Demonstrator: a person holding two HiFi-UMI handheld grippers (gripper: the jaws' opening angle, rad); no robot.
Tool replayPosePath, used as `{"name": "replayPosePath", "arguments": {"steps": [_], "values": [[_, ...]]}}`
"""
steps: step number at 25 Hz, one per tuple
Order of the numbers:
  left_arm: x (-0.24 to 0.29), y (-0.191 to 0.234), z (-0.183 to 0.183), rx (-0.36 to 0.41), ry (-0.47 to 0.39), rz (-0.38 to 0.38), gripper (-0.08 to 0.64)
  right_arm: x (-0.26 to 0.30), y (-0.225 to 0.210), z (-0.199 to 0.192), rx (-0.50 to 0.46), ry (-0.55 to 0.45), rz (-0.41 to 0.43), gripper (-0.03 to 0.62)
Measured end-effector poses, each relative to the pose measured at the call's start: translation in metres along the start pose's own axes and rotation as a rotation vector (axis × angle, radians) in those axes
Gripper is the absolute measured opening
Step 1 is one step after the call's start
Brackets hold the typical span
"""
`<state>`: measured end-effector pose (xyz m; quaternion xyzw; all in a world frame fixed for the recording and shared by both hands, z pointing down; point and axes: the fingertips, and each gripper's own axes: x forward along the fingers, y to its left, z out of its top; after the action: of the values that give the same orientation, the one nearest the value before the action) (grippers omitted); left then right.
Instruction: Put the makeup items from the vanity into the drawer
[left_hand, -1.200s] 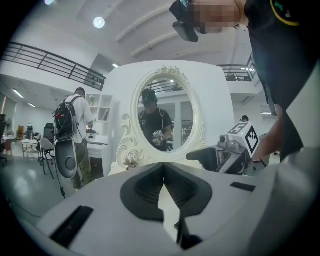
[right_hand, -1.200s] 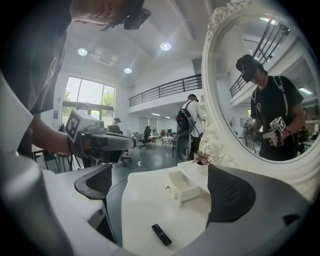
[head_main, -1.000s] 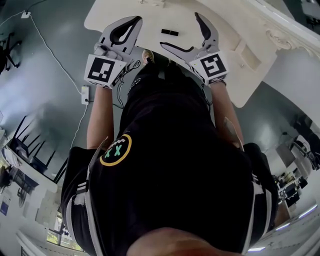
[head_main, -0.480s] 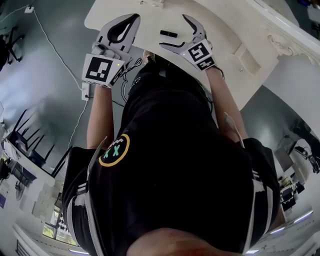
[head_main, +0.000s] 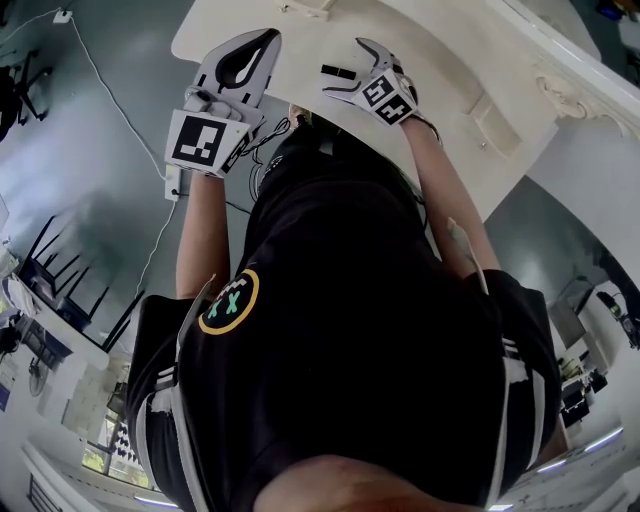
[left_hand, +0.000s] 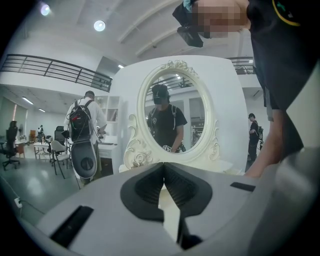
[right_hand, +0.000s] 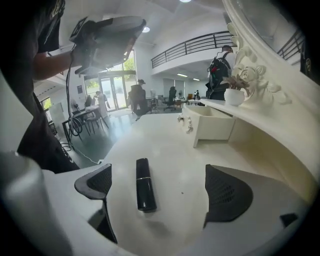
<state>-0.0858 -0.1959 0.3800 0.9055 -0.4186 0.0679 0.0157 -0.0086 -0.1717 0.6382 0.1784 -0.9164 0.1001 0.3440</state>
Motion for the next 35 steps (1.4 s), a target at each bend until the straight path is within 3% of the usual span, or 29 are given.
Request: {"name": "replayPosePath", "arguments": {"steps": [5, 14, 18, 23, 27, 35], "values": [[-0.001, 0.003, -0.002, 0.000, 0.003, 0.009, 0.021, 0.007, 0.001, -0.011, -0.070, 0.050, -0.006, 0.594], [-0.001, 0.004, 0.002, 0.000, -0.006, 0.007, 0.021, 0.006, 0.004, -0.009, -0.088, 0.046, 0.004, 0.562], [-0.003, 0.006, 0.002, 0.005, -0.005, 0.012, 0.021, 0.002, 0.006, -0.009, -0.112, 0.047, 0.031, 0.474], [-0.007, 0.007, 0.003, 0.008, -0.004, 0.021, 0.021, -0.004, 0.015, -0.012, -0.176, 0.054, 0.083, 0.256], [-0.007, 0.006, 0.005, 0.011, -0.009, 0.019, 0.021, -0.004, 0.025, -0.015, -0.240, 0.075, 0.126, 0.122], [-0.006, 0.005, 0.008, 0.027, -0.012, 0.016, 0.021, -0.005, 0.023, -0.009, -0.183, 0.041, 0.107, 0.117]]}}
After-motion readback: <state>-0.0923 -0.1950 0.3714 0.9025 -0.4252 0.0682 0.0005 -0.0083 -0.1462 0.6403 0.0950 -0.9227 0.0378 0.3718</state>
